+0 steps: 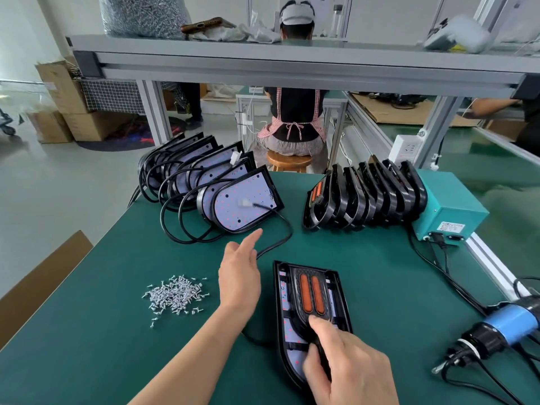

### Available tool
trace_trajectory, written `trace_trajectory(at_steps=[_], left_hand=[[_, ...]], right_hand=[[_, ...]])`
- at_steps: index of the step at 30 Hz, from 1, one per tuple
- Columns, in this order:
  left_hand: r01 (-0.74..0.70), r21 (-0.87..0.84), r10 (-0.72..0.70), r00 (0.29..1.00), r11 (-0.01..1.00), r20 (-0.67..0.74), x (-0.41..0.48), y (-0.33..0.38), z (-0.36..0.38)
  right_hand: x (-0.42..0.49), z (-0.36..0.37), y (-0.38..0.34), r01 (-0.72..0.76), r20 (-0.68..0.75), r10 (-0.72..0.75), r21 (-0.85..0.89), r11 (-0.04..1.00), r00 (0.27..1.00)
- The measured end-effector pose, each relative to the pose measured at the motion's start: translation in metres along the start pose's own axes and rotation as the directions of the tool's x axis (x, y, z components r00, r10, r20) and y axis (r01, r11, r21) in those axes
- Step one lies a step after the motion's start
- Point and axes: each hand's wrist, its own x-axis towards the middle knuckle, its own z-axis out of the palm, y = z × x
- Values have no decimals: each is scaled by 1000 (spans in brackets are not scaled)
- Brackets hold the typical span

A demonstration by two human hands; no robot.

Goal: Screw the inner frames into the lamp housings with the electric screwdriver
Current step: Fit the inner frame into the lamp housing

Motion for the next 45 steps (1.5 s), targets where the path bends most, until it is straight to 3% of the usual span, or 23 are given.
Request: trace_trajectory(at_steps=[4, 6, 10, 13, 15, 18, 24, 32, 37, 41, 45], left_hand=[[-120, 41, 104, 957, 992, 271, 7, 8, 10], [-96, -10, 93, 925, 995, 369, 7, 12, 8], [-33, -70, 48, 976, 997, 214, 9, 6, -17], [-84, 39, 82, 996, 996, 43, 13, -8, -52], [-44, 133, 44, 999, 990, 2, 17, -25, -81], [27, 232, -58, 990, 972, 129, 20, -47, -116], [-143, 412, -21, 929, 900, 368, 15, -61, -126], [-228, 386, 58, 913, 894, 404, 9, -50, -114], [-195, 421, 36, 934, 886, 356, 8, -55, -118], [-171, 388, 65, 960, 906, 272, 7, -60, -114], [-78, 179, 70, 996, 981, 48, 6, -58, -103]], right_hand=[[-3, 1, 0, 9, -41, -10, -21, 1000, 999], [-4, 2, -1, -3, -51, 2, -20, 1000, 999], [-4, 5, 1, 20, -43, -21, -19, 1000, 999], [-4, 5, 4, 39, -38, -39, -6, 999, 999], [-5, 7, 7, 52, -45, -52, -13, 999, 998], [-7, 11, 10, 76, -75, -78, -33, 997, 994], [-9, 16, 11, 65, -134, -65, -5, 998, 989], [-10, 12, 6, 50, -139, -45, 35, 998, 989], [-13, -2, 0, -45, -107, 63, 158, 986, 992], [-8, -34, 26, -214, -158, 263, 275, 937, 952], [0, -69, 98, -500, -233, 507, 93, 861, 830]])
